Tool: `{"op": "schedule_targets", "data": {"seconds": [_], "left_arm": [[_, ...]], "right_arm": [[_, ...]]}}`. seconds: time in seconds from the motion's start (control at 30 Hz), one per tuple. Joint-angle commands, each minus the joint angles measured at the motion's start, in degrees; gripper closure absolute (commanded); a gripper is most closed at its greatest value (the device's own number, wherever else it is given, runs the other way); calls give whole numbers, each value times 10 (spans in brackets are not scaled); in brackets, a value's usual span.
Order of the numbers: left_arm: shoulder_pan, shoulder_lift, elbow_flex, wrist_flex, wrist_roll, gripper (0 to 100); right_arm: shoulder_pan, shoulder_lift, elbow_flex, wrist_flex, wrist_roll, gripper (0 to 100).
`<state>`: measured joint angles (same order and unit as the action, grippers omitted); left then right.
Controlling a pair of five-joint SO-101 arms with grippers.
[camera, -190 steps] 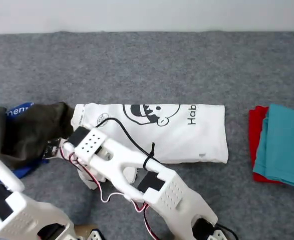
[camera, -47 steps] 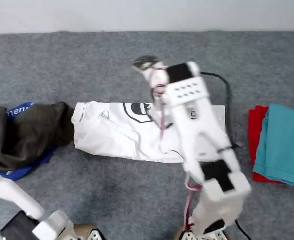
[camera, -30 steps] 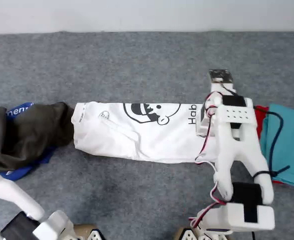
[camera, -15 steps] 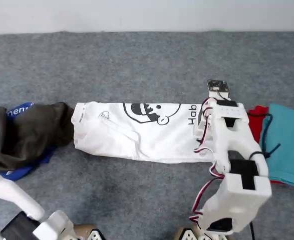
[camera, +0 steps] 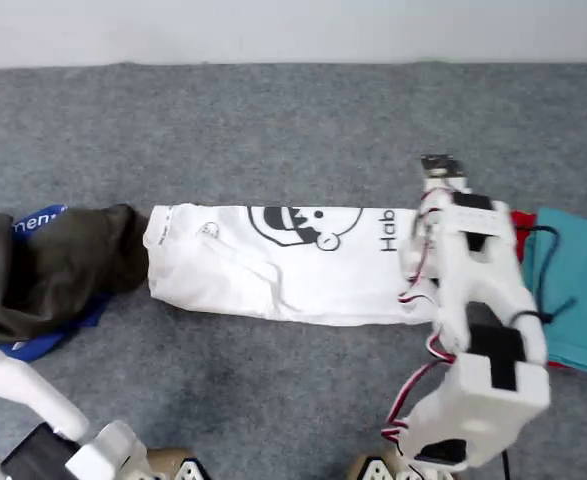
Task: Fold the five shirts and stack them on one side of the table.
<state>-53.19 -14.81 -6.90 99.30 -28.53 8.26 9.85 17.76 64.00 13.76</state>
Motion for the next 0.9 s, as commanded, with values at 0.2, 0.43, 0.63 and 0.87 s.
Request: {"op": "schedule_targets", "data": {"seconds": [0.2, 0.43, 0.63, 0.87], "left_arm": [[-1, -19, -5, 11, 3, 985], [-1, -20, -5, 11, 4, 985], [-1, -20, -7, 11, 4, 985], [-1, -20, -7, 9, 4, 985]], "right_arm": [[120, -71, -80, 65, 162, 988], [11, -111, -149, 203, 170, 988], [-151, -187, -151, 272, 153, 988], [-314, -184, -153, 229, 88, 988]]}}
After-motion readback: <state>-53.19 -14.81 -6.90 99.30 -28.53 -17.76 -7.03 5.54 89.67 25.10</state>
